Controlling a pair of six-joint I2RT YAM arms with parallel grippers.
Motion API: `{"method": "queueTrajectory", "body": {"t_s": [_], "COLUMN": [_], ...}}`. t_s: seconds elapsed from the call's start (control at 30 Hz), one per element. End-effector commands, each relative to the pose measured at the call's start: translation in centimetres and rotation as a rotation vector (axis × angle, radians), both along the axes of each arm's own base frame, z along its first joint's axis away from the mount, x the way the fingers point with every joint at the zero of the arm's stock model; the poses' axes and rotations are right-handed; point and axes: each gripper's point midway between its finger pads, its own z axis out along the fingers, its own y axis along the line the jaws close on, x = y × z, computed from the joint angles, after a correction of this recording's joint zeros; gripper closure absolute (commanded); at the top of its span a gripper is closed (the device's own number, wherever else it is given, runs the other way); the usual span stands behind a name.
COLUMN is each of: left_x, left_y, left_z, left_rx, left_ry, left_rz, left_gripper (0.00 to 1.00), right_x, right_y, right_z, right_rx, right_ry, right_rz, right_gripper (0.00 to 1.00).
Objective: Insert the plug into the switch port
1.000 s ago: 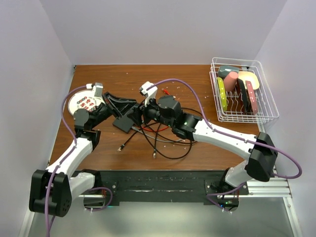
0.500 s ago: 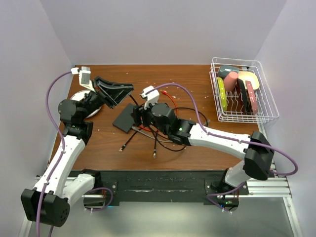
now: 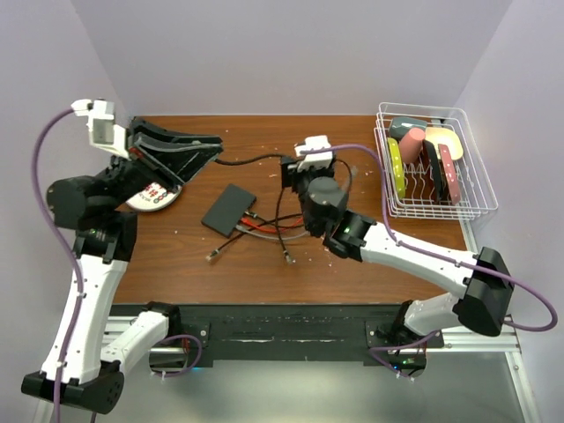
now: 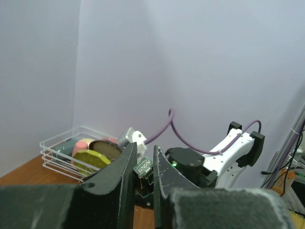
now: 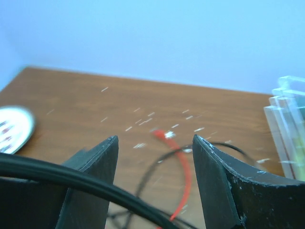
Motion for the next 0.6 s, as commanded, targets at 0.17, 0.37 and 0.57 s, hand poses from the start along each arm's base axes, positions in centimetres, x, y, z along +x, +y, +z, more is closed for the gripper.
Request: {"method": "queueTrajectory", "body": {"t_s": [0.17, 0.37, 0.57], "left_x": [-6.4, -7.2, -6.6], "left_y": [0.3, 0.2, 0.3], "left_z": [5.2, 4.9, 3.9], "left_rx": [0.045, 0.030, 0.045], "left_ry": [-0.114, -0.110, -0.092], "left_rz": [-0.072, -0.115, -0.076], "left_gripper": [1.00, 1.00, 1.00], "right_x": [4.5, 7.1, 8.0], "right_y": [-12.3, -16.3, -18.0], "right_z": [8.6, 13.2, 19.9], "right_rx": [0.107, 0.113, 0.123], "right_ry": [-0.168, -0.251, -0.361], "right_rz": [-0.318, -0.373, -0.407], "right_gripper": [0.35, 0.35, 0.34]}}
